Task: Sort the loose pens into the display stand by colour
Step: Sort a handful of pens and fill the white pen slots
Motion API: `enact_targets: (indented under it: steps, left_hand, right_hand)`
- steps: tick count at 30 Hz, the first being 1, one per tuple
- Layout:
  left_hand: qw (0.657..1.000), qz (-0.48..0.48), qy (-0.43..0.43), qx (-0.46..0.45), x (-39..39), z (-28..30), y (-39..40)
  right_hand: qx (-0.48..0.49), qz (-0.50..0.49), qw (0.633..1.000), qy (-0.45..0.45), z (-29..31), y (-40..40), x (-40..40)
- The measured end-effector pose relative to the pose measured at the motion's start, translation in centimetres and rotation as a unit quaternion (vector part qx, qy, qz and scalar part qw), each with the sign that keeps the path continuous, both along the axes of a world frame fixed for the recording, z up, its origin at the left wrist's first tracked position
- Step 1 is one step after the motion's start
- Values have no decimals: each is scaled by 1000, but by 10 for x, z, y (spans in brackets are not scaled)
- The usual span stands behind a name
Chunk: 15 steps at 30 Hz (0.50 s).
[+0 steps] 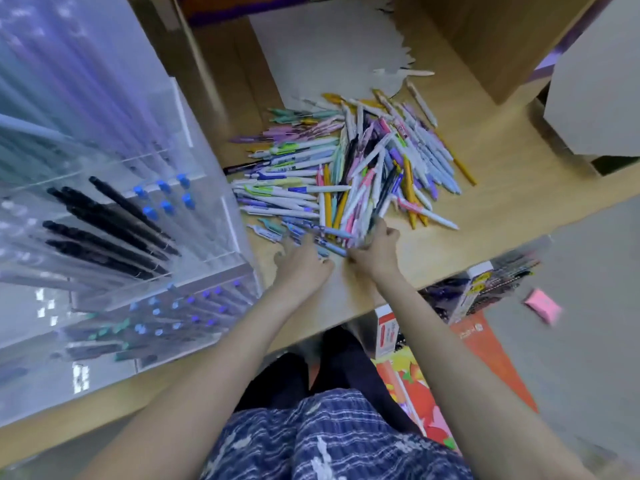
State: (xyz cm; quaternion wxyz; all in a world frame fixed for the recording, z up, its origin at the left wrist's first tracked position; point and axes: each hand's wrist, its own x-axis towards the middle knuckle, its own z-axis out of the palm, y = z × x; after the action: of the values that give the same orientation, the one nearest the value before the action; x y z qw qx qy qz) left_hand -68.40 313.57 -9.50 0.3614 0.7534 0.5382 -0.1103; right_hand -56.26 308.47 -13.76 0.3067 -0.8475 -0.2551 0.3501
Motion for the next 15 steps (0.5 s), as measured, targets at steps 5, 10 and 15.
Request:
enact_targets:
  steps: [5, 10, 15]
  left_hand:
    - [995, 86, 31, 28, 15, -8, 14]
    - [993, 71, 23, 95, 61, -10, 21]
    - [988, 15, 0, 156, 106, -20, 35]
  right_hand:
    - [-57, 127, 990, 16, 24, -3, 79]
    - [21, 113, 993, -12, 40, 29, 178]
    - [68, 194, 963, -177, 15, 114, 253]
